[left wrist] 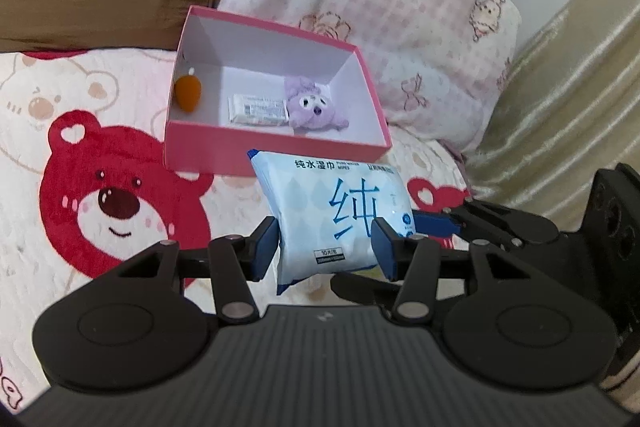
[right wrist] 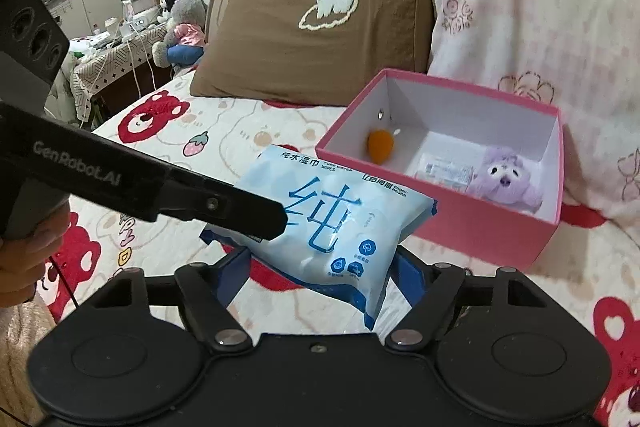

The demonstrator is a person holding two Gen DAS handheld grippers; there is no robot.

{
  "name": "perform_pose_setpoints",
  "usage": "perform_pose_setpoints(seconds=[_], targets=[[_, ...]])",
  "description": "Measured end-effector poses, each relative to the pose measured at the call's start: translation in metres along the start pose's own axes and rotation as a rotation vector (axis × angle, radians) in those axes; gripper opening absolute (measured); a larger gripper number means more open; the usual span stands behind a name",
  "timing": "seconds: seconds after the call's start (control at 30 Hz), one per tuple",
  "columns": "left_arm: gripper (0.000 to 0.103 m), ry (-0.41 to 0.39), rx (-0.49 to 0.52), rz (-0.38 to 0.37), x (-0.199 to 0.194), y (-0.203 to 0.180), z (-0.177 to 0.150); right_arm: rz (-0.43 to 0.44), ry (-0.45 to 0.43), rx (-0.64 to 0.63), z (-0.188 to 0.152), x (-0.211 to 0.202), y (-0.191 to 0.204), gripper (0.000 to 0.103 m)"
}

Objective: Organize objects
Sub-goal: 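Lift the wet-wipes pack with the left tool and carry it over the pink box, then lower the wet-wipes pack into the pink box and open the left tool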

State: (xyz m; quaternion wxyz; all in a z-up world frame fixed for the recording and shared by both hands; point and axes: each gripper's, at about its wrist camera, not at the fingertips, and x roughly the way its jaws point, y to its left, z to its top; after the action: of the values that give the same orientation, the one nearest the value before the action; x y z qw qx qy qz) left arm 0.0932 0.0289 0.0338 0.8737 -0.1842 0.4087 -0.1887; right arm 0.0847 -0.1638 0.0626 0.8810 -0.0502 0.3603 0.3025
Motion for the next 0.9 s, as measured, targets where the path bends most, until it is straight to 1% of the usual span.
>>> perform_pose_setpoints(seconds=[0.1,0.27,0.4,0.5,0.63,0.73,0.8,0.9], targets=[[0.048,0.009,-0.016,-0.011,0.008,-0.003,0.004,-0.01,0.008,0.011,0.007,-0.002,-0.008,0.08],[0.048,0.012,-0.004,-0.006,0.012,-0.014,0.019,-0.022,0.014,0.023,0.023,-0.008,-0.02,0.08],[0.048,-0.004,0.006,-0.008,0.012,-0.022,0.036,-0.041,-0.001,-0.009,0.041,-0.014,-0.024,0.08],[0.048,-0.014,-0.004,-0.011,0.013,-0.024,0.052,-0.052,-0.006,-0.041,0.057,-0.017,-0.029,0.08],[0.048,-0.021,-0.038,0.009,0.02,-0.024,0.071,-0.029,0.019,-0.056,0.084,-0.012,-0.044,0.079],[0.048,-0.021,-0.053,0.04,0.029,-0.023,0.084,0.001,0.05,-0.027,0.1,-0.004,-0.058,0.08],[0.048,-0.03,-0.059,0.026,0.036,-0.019,0.092,0.051,0.073,0.001,0.11,0.002,-0.07,0.082],[0.048,-0.011,-0.1,0.012,0.049,-0.009,0.103,0.071,0.072,0.031,0.116,0.011,-0.085,0.082]])
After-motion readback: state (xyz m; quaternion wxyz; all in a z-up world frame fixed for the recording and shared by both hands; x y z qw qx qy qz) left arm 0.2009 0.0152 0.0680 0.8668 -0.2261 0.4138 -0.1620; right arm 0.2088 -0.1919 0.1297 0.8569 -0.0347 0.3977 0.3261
